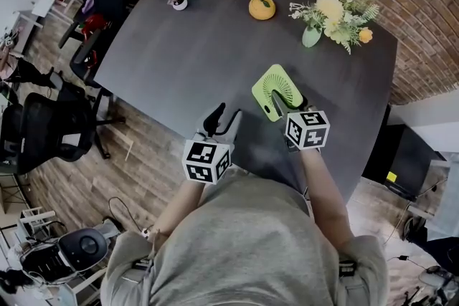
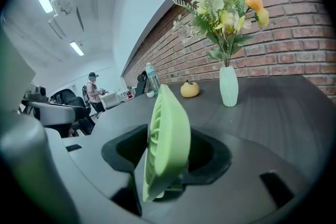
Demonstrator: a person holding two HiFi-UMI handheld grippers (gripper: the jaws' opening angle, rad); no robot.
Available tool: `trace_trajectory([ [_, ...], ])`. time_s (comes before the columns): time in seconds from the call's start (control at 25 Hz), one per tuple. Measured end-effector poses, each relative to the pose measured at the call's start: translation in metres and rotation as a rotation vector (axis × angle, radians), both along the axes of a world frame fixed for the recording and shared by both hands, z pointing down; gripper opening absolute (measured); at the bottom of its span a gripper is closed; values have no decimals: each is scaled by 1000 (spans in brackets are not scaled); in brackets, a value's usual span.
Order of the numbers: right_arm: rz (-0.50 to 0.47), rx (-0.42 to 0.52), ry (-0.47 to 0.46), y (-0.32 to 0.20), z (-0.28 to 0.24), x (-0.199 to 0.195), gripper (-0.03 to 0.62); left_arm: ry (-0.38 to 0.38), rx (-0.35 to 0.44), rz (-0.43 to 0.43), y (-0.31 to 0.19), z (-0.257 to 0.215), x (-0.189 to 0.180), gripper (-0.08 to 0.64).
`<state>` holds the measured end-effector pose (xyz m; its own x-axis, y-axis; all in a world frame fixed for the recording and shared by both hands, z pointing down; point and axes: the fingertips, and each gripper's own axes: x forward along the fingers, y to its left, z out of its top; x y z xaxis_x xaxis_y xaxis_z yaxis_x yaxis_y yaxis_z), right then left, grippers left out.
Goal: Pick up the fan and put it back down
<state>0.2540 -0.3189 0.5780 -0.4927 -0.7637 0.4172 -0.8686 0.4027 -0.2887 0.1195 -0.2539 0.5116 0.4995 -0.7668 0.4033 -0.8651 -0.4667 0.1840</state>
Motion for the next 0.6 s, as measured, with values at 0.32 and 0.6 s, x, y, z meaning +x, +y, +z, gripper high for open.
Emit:
trace_trajectory([
  [0.32,-7,-8,3,1,-1,0,210,-2,5,6,2,-3,2,167],
  [0.6,-20,12,37,6,-4,-6,199,-3,4,-5,9,-2,-2,167],
])
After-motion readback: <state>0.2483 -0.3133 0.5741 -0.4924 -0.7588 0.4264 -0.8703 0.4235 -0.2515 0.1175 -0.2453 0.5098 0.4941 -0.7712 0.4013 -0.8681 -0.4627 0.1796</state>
